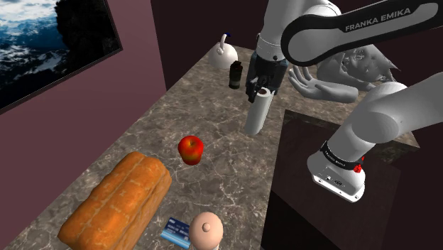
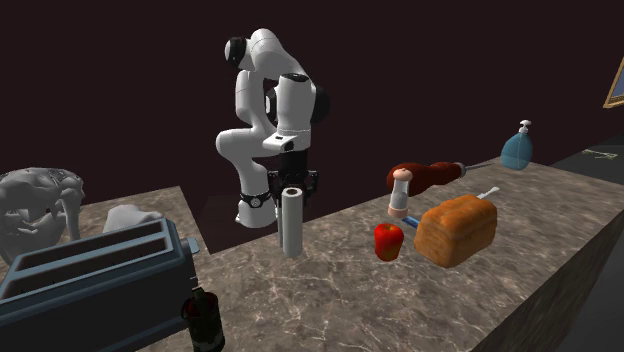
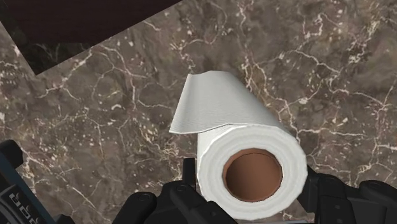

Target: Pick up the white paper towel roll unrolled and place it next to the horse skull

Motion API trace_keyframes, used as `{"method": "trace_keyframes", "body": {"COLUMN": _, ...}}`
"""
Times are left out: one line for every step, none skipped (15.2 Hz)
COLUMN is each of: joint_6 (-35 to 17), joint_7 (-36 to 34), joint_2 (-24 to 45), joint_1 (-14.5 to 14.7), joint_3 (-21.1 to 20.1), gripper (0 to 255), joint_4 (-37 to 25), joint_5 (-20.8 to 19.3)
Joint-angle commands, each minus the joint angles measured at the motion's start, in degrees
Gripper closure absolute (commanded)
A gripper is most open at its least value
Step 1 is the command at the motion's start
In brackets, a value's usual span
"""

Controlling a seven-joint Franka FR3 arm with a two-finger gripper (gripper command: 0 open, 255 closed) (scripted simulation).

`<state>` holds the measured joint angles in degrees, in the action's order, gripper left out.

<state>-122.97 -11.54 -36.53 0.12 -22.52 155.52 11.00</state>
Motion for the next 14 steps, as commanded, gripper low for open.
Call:
{"method": "trace_keyframes", "body": {"joint_6": 0.0, "joint_7": 0.0, "joint_2": 0.1, "joint_1": 0.0, "joint_3": 0.0, "gripper": 255, "joint_4": 0.1, "joint_5": -0.1}}
{"method": "trace_keyframes", "body": {"joint_6": 0.1, "joint_7": 0.0, "joint_2": 0.0, "joint_1": 0.0, "joint_3": 0.0, "gripper": 255, "joint_4": 0.1, "joint_5": -0.1}}
{"method": "trace_keyframes", "body": {"joint_6": 1.0, "joint_7": 0.1, "joint_2": -0.4, "joint_1": 0.0, "joint_3": 0.2, "gripper": 255, "joint_4": -0.5, "joint_5": -0.1}}
{"method": "trace_keyframes", "body": {"joint_6": 2.0, "joint_7": 0.1, "joint_2": -0.8, "joint_1": 0.0, "joint_3": 0.4, "gripper": 255, "joint_4": -1.0, "joint_5": -0.2}}
{"method": "trace_keyframes", "body": {"joint_6": 2.9, "joint_7": 0.2, "joint_2": -1.1, "joint_1": 0.0, "joint_3": 0.6, "gripper": 255, "joint_4": -1.6, "joint_5": -0.3}}
{"method": "trace_keyframes", "body": {"joint_6": 3.8, "joint_7": 0.2, "joint_2": -1.5, "joint_1": -0.1, "joint_3": 0.8, "gripper": 255, "joint_4": -2.2, "joint_5": -0.4}}
{"method": "trace_keyframes", "body": {"joint_6": 4.7, "joint_7": 0.3, "joint_2": -1.8, "joint_1": -0.1, "joint_3": 1.0, "gripper": 255, "joint_4": -2.7, "joint_5": -0.5}}
{"method": "trace_keyframes", "body": {"joint_6": 5.5, "joint_7": 0.3, "joint_2": -2.1, "joint_1": -0.1, "joint_3": 1.1, "gripper": 255, "joint_4": -3.3, "joint_5": -0.6}}
{"method": "trace_keyframes", "body": {"joint_6": 6.4, "joint_7": 0.3, "joint_2": -2.3, "joint_1": -0.1, "joint_3": 1.3, "gripper": 255, "joint_4": -3.9, "joint_5": -0.7}}
{"method": "trace_keyframes", "body": {"joint_6": 7.3, "joint_7": 0.4, "joint_2": -2.6, "joint_1": -0.2, "joint_3": 1.5, "gripper": 255, "joint_4": -4.6, "joint_5": -0.8}}
{"method": "trace_keyframes", "body": {"joint_6": 8.1, "joint_7": 0.4, "joint_2": -2.8, "joint_1": -0.2, "joint_3": 1.7, "gripper": 255, "joint_4": -5.2, "joint_5": -0.9}}
{"method": "trace_keyframes", "body": {"joint_6": 9.0, "joint_7": 0.5, "joint_2": -3.0, "joint_1": -0.2, "joint_3": 1.8, "gripper": 255, "joint_4": -5.8, "joint_5": -1.0}}
{"method": "trace_keyframes", "body": {"joint_6": 9.8, "joint_7": 0.5, "joint_2": -3.2, "joint_1": -0.3, "joint_3": 2.0, "gripper": 255, "joint_4": -6.5, "joint_5": -1.1}}
{"method": "trace_keyframes", "body": {"joint_6": 10.6, "joint_7": 0.5, "joint_2": -3.4, "joint_1": -0.3, "joint_3": 2.2, "gripper": 255, "joint_4": -7.1, "joint_5": -1.2}}
